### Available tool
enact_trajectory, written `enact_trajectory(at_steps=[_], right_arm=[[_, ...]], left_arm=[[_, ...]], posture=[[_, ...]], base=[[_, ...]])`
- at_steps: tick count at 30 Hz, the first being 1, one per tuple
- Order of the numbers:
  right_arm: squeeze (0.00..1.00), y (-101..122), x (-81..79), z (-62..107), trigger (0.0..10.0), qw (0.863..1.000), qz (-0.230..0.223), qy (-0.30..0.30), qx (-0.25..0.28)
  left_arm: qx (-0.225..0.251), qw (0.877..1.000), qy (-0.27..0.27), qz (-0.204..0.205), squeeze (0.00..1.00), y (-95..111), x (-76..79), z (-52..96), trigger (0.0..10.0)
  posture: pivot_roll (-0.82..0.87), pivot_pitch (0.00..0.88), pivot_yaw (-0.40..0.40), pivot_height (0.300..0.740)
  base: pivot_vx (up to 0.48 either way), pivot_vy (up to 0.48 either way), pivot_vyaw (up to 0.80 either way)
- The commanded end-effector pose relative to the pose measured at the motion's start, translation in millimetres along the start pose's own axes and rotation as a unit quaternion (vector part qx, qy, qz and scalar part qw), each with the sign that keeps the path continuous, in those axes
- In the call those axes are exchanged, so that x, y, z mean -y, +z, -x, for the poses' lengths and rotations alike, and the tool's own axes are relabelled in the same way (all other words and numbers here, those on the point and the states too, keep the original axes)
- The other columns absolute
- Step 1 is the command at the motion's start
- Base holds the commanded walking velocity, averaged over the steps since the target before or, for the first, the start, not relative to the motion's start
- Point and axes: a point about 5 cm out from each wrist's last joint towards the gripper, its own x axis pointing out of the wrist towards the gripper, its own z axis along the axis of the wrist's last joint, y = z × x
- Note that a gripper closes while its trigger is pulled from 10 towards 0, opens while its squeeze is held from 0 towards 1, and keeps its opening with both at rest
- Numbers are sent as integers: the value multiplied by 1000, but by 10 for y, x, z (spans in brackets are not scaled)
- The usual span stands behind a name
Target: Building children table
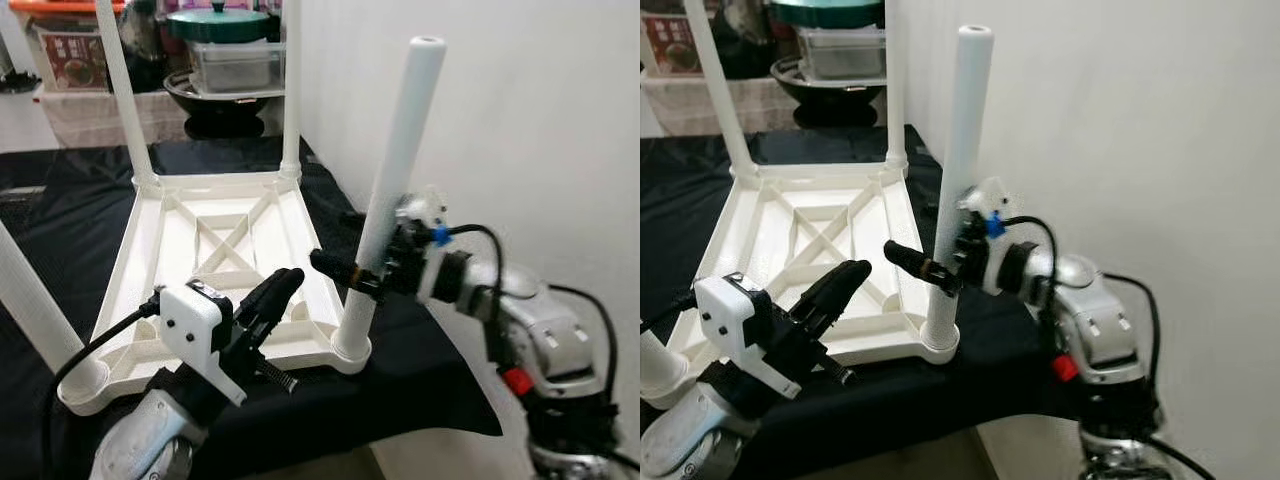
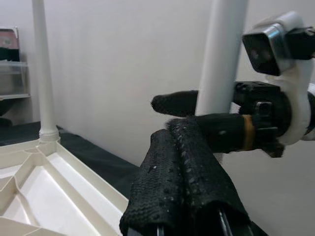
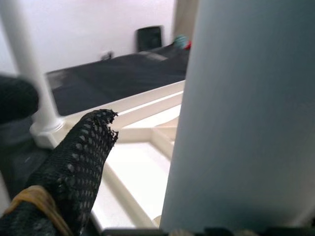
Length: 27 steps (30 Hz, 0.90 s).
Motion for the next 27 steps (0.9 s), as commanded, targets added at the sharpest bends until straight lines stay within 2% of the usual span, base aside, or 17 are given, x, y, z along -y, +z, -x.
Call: enact_trajectory(at_steps=[1, 6, 7, 8, 9, 12, 15, 16, 17, 22, 27], right_arm=[[1000, 49, 48, 58, 10000, 999, -8, 42, 7], [1000, 104, 202, 115, 10000, 998, -4, 61, 5], [839, 104, 246, 134, 10000, 998, -6, 69, -4], [0, 104, 288, 153, 10000, 997, -9, 78, -10], [0, 104, 288, 153, 10000, 997, -9, 78, -10], [0, 204, 438, 204, 10000, 996, -13, 81, 17], [0, 240, 466, 221, 10000, 996, -18, 85, 29], [0, 271, 492, 248, 4706, 995, -21, 92, 39], [0, 296, 520, 287, 0, 993, -25, 106, 46], [0, 326, 566, 366, 0, 989, -24, 135, 52], [0, 300, 553, 367, 0, 988, -23, 147, 46]], left_arm=[[-8, 1000, 0, 3, 0, -18, 0, 10, 10000], [-10, 1000, 2, 2, 0, -15, -3, 24, 10000], [-11, 1000, 2, 1, 0, -14, -4, 28, 10000], [-12, 1000, 3, 1, 0, -14, -5, 31, 10000], [-12, 1000, 3, 1, 0, -14, -5, 31, 10000], [-13, 1000, 3, 0, 0, -13, -2, 36, 10000], [-13, 1000, 3, -1, 0, -12, -1, 38, 10000], [-13, 1000, 3, -1, 0, -12, -1, 39, 10000], [-14, 1000, 4, -2, 0, -11, -2, 40, 10000], [-14, 1000, 6, -3, 0, -11, -7, 41, 10000], [-14, 1000, 5, -3, 0, -14, -5, 40, 10000]], posture=[[-27, 33, -106, 740], [-17, 36, -107, 740], [-16, 37, -106, 740], [-16, 38, -106, 740], [-16, 38, -106, 740], [-7, 38, -110, 740], [-7, 38, -110, 740], [-5, 39, -111, 740], [1, 38, -113, 740], [0, 34, -113, 740], [-5, 31, -114, 740]], base=[[0, 0, 0], [0, 0, 0], [0, 0, 0], [0, 0, 0], [0, 0, 0], [0, 0, 0], [0, 0, 0], [0, 0, 0], [0, 0, 0], [0, 0, 0], [0, 0, 0]])
